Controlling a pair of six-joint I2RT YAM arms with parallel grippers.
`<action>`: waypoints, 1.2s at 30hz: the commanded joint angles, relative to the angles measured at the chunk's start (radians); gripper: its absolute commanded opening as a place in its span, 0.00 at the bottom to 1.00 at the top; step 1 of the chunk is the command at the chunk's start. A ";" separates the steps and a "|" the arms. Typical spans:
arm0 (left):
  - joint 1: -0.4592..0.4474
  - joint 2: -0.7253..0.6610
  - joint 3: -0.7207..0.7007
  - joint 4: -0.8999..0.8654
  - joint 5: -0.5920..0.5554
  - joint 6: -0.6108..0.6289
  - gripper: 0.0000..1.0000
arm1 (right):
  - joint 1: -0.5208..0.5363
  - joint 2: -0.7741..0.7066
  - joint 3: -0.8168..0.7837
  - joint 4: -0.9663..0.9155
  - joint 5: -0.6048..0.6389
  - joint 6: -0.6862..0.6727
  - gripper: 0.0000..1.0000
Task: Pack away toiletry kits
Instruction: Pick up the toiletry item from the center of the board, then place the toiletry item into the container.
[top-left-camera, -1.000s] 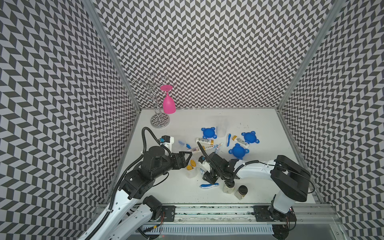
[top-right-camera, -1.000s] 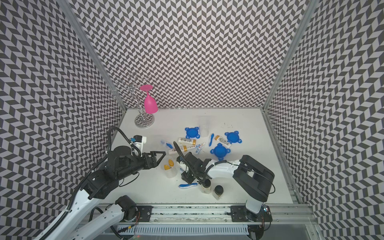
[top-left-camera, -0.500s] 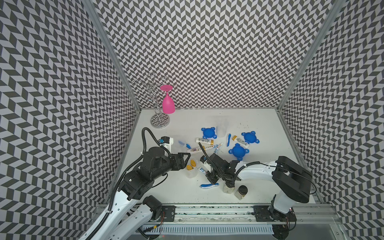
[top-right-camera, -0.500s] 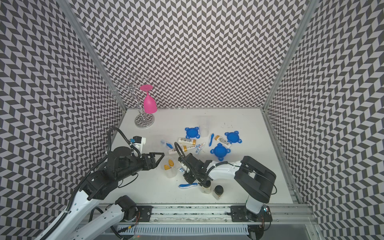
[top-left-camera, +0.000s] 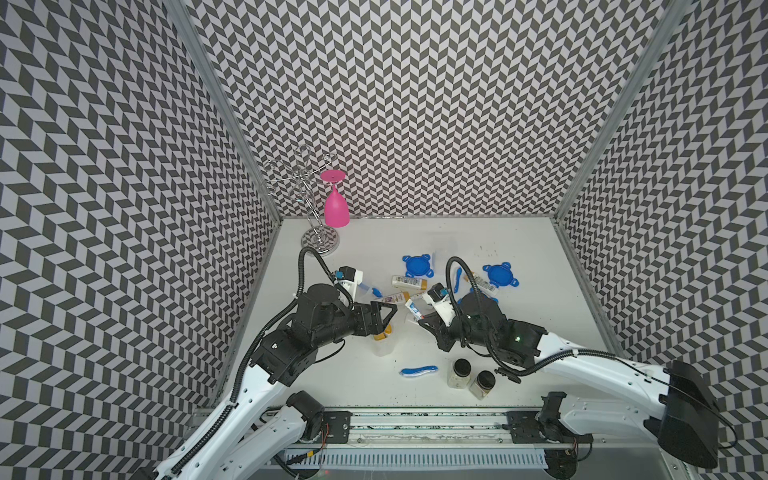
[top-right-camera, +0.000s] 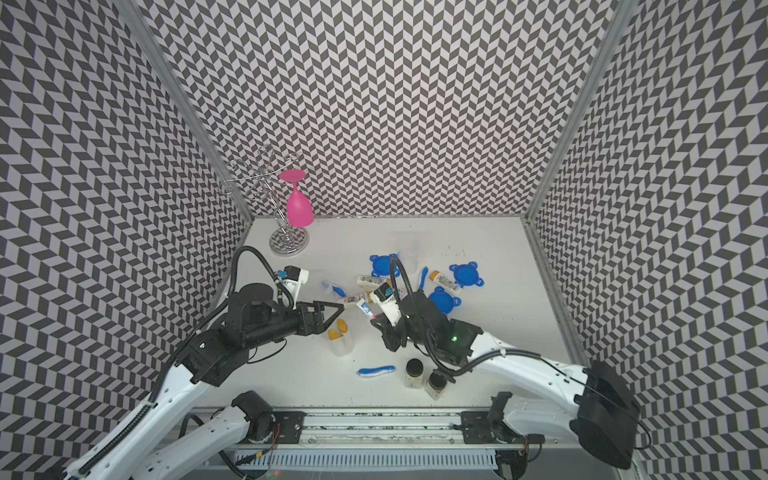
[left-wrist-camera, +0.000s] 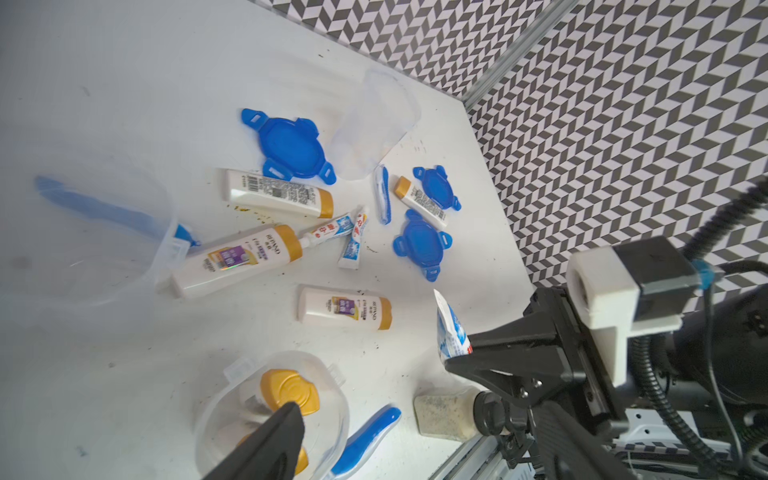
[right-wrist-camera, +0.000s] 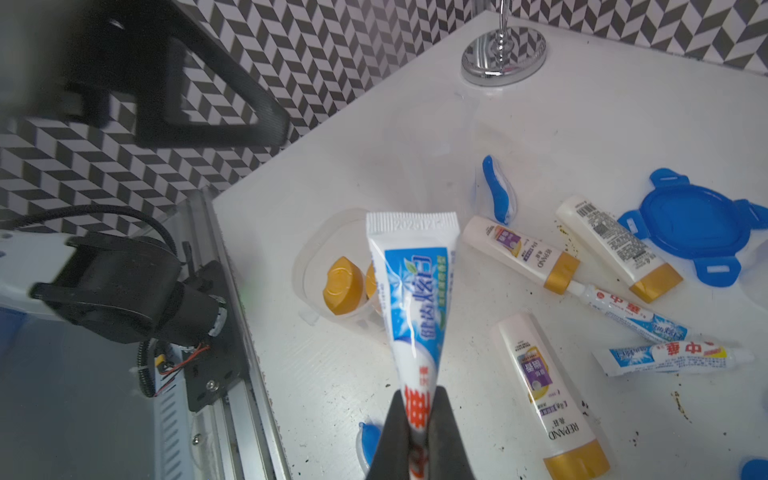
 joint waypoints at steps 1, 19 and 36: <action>-0.004 0.053 0.038 0.141 0.041 -0.034 0.90 | 0.005 -0.008 0.032 0.028 -0.043 -0.030 0.00; -0.134 0.231 0.002 0.305 -0.034 -0.121 0.63 | 0.004 -0.008 0.052 0.072 -0.080 -0.048 0.00; -0.133 0.235 0.015 0.246 -0.010 -0.101 0.03 | 0.005 0.096 0.131 0.076 -0.030 -0.078 0.00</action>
